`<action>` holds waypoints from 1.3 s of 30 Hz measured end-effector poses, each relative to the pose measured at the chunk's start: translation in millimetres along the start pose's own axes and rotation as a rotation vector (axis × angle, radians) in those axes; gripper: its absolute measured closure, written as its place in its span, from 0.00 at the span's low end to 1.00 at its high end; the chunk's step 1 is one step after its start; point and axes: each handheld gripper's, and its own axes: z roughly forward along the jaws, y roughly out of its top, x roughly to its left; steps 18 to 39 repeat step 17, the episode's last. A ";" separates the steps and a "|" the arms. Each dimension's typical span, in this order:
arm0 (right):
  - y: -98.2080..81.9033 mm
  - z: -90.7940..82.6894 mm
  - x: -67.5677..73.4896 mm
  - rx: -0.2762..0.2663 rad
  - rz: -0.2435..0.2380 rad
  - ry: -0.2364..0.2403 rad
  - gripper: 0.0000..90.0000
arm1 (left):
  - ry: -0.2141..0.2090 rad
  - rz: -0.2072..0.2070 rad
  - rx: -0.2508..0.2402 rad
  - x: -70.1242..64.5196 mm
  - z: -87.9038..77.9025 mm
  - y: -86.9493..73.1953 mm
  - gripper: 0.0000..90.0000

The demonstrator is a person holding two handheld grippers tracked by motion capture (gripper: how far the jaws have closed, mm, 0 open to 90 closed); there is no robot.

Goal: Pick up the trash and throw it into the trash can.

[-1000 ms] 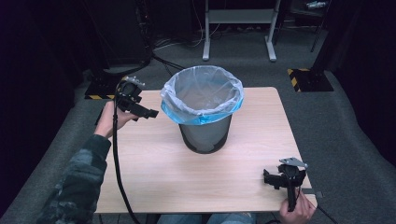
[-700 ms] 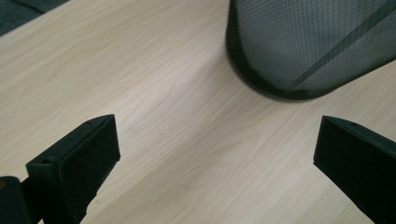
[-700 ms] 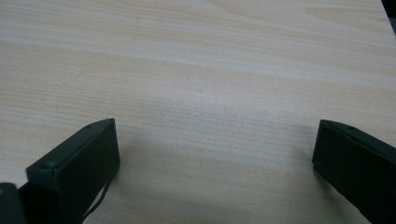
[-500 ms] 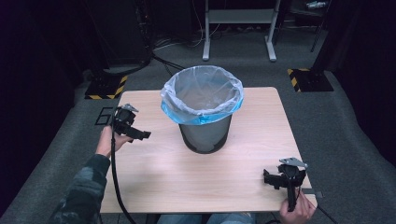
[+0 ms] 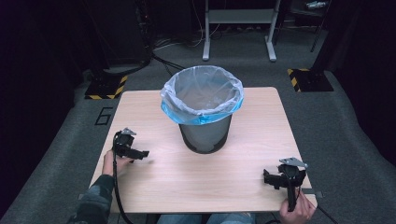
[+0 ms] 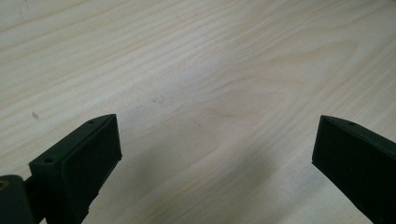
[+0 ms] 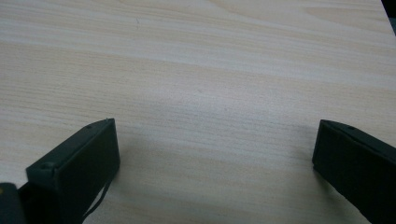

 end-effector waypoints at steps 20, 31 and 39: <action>-0.1 0.0 0.0 0.000 -0.001 0.000 0.00 | 0.059 0.019 -0.138 -7.6 15.5 -21.5 0.00; -0.1 0.0 0.0 0.000 -0.001 0.000 0.00 | 0.059 0.019 -0.138 -7.6 15.5 -21.5 0.00; -0.1 0.0 0.0 0.000 -0.001 0.000 0.00 | 0.059 0.019 -0.138 -7.6 15.5 -21.5 0.00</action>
